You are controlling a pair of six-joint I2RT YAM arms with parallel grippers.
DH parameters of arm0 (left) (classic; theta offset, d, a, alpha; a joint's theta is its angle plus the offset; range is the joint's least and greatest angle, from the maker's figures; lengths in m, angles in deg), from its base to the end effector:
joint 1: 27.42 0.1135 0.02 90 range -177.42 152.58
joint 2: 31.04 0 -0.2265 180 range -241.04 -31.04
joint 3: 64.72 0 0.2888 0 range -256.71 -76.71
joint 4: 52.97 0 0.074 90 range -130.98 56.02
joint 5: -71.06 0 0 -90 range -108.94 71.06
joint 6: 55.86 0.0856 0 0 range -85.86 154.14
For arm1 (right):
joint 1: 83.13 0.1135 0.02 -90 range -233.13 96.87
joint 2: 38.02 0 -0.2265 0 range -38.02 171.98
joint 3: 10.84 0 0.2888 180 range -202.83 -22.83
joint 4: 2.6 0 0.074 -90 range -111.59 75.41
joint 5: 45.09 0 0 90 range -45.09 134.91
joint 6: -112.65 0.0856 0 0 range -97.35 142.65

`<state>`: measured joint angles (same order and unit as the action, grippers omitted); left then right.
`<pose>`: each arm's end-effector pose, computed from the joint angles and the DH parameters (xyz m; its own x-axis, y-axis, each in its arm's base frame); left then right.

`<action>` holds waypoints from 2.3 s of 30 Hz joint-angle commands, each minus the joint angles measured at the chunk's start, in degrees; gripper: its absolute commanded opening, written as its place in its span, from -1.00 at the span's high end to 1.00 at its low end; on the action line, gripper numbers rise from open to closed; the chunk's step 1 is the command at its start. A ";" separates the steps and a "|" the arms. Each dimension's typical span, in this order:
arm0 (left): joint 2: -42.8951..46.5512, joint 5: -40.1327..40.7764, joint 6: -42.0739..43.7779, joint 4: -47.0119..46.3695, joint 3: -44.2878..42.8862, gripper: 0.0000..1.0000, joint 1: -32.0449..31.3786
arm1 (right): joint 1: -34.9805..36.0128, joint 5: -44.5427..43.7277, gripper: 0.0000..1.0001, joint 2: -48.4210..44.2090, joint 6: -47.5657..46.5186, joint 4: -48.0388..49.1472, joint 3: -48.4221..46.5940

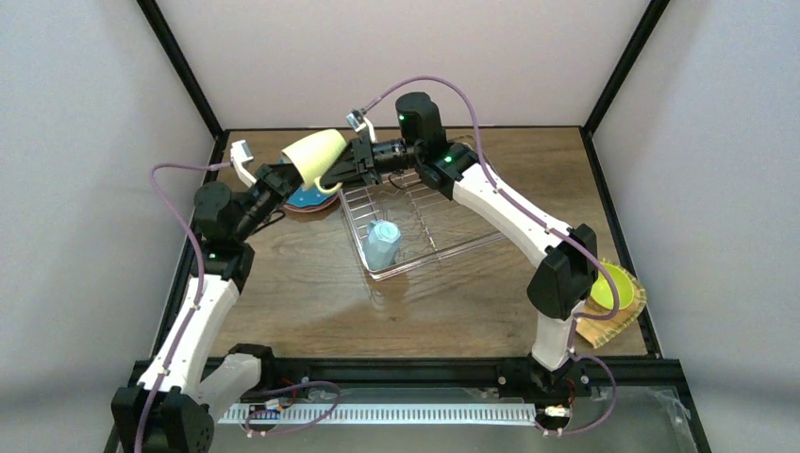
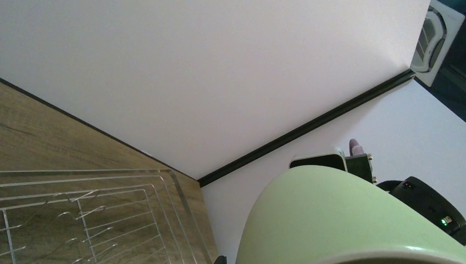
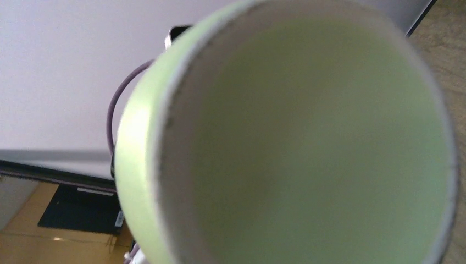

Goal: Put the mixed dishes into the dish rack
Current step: Pass from the left arm to the right, then turn the cup upside down over the dish rack.

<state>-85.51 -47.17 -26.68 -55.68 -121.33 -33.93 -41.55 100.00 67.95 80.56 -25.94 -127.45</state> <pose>0.3192 -0.0772 0.3212 -0.4551 -0.7223 -0.5207 0.3504 0.3924 -0.8505 0.3171 0.3751 0.3575 -0.9161 -0.1646 -0.3655 -0.3804 0.0690 0.9223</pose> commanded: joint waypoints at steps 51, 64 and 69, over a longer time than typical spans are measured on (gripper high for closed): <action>1.40 9.79 4.82 14.27 -4.38 -0.99 -3.69 | -7.76 -10.90 0.99 6.16 -17.48 -9.33 -6.42; 3.82 13.35 5.36 19.21 -0.10 -0.99 -3.69 | -7.49 -33.14 0.99 10.04 -35.49 -24.96 -9.94; 1.83 12.99 5.08 17.60 0.60 -0.99 -3.69 | -5.72 -40.23 0.99 12.00 -40.66 -29.18 -11.98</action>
<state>-82.15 -34.43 -22.46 -37.82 -121.81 -37.38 -48.98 67.26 78.60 46.84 -53.90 -135.25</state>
